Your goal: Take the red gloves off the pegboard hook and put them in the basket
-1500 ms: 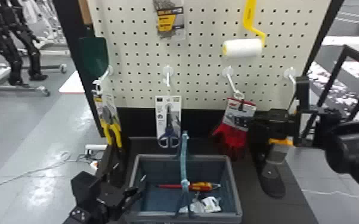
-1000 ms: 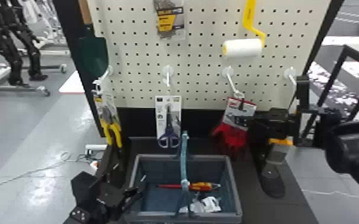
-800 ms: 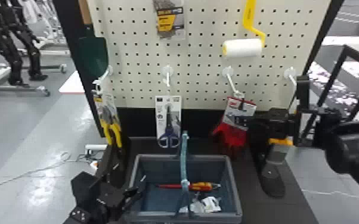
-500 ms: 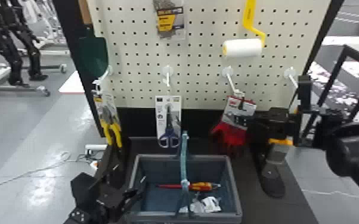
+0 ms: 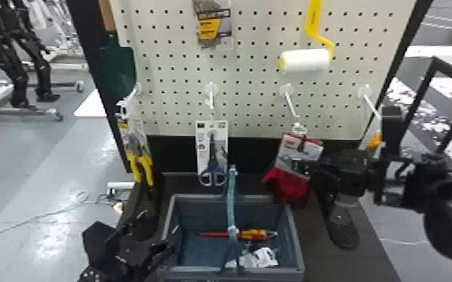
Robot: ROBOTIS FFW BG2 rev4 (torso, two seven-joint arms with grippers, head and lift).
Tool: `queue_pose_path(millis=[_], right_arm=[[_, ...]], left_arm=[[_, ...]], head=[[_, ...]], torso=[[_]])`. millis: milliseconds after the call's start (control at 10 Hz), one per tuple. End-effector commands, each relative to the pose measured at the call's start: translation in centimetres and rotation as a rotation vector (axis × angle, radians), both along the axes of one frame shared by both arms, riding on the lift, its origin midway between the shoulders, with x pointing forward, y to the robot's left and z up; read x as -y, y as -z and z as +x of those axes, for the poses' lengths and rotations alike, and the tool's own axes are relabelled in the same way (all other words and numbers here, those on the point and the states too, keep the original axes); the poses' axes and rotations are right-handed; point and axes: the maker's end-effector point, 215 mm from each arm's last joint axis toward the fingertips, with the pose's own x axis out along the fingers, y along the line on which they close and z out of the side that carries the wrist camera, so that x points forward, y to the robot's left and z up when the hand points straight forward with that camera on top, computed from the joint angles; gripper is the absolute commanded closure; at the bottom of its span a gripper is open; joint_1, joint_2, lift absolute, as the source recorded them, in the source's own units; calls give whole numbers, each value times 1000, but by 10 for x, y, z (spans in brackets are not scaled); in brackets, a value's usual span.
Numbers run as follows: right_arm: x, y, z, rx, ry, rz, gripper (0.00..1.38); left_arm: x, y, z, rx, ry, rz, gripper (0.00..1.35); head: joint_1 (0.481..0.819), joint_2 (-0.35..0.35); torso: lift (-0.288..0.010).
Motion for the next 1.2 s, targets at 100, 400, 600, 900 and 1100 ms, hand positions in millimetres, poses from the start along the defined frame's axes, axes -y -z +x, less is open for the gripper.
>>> queue_pose_path(millis=[100, 400, 600, 900, 1100], right_arm=[[-29, 14, -18, -44, -24, 71, 1292], [-51, 57, -41, -147, -44, 134, 1291], [-59, 84, -51, -208, -44, 169, 1291], [-71, 105, -59, -265, -65, 182, 1291], [-89, 119, -73, -316, -121, 182, 1052]], left_arm=[[4, -7, 5, 11, 6, -4, 354], [-1, -2, 2, 1, -2, -5, 354], [-5, 2, -1, -7, -9, -4, 354], [-5, 1, 0, -4, -7, -1, 354], [-3, 0, 0, -4, -5, -3, 354]], head=[[549, 0], [549, 0], [549, 0], [549, 0], [549, 0]], torso=[[-100], [-100], [-100], [-100], [-100]])
